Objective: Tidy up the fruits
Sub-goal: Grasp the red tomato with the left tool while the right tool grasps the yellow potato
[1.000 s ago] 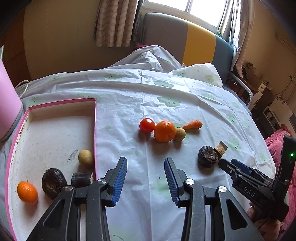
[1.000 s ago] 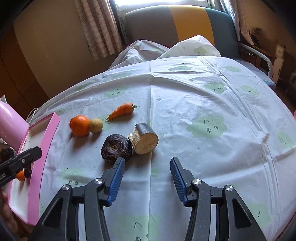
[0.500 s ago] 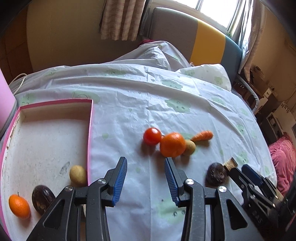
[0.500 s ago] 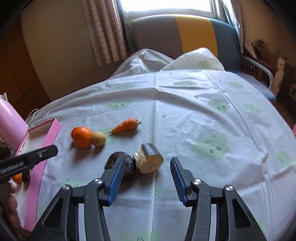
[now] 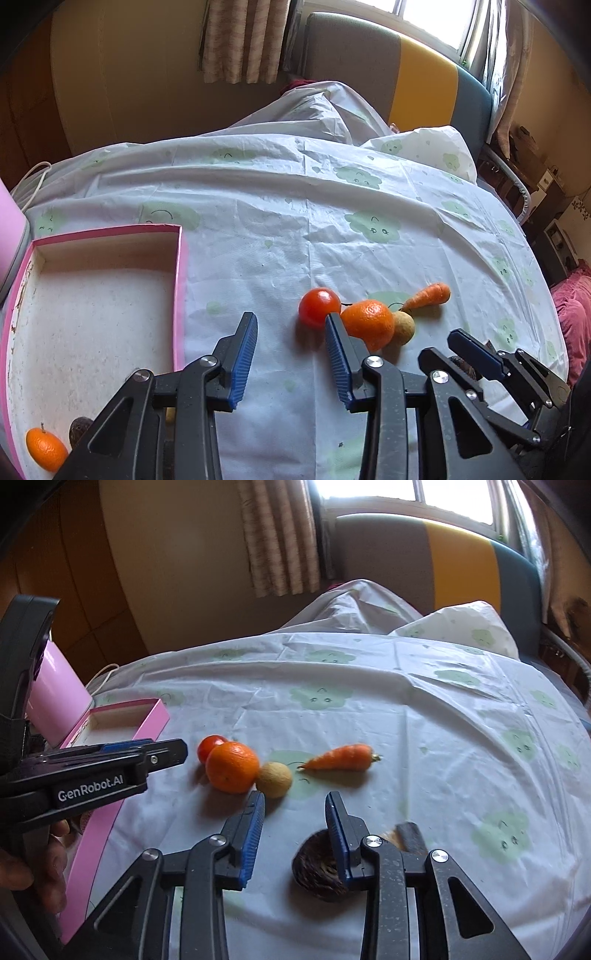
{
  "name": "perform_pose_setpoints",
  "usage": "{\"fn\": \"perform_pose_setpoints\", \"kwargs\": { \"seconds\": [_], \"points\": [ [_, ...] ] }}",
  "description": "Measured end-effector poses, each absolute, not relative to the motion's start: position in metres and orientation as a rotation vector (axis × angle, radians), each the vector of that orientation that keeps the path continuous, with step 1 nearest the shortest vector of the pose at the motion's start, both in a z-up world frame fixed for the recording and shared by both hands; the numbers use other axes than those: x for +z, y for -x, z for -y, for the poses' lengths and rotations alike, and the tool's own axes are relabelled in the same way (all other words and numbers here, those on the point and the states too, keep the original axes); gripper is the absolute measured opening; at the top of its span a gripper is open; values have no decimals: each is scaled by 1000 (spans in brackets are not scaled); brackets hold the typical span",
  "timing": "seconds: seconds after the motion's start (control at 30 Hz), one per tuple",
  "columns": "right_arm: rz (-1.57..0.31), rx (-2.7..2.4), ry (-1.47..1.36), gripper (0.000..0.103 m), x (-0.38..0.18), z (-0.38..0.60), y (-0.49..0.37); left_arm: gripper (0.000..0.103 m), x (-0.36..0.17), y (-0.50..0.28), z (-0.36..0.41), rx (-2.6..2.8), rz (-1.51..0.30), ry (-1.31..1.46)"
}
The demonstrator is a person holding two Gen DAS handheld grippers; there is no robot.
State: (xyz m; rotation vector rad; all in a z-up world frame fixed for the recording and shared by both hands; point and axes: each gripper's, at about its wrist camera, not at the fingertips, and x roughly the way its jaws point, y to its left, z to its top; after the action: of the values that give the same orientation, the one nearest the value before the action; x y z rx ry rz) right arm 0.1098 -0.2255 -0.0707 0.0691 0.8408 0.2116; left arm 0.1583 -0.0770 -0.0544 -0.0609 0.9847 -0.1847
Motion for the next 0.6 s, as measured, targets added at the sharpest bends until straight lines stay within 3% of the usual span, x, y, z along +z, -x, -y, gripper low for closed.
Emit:
{"fn": "perform_pose_setpoints", "kwargs": {
  "seconds": [0.47, 0.6],
  "points": [
    [-871, 286, -58, 35, -83, 218, -142, 39, -73, -192, 78, -232, -1029, 155],
    [-871, 314, -75, 28, -84, 218, -145, 36, -80, -199, 74, -248, -1055, 216]
  ]
}}
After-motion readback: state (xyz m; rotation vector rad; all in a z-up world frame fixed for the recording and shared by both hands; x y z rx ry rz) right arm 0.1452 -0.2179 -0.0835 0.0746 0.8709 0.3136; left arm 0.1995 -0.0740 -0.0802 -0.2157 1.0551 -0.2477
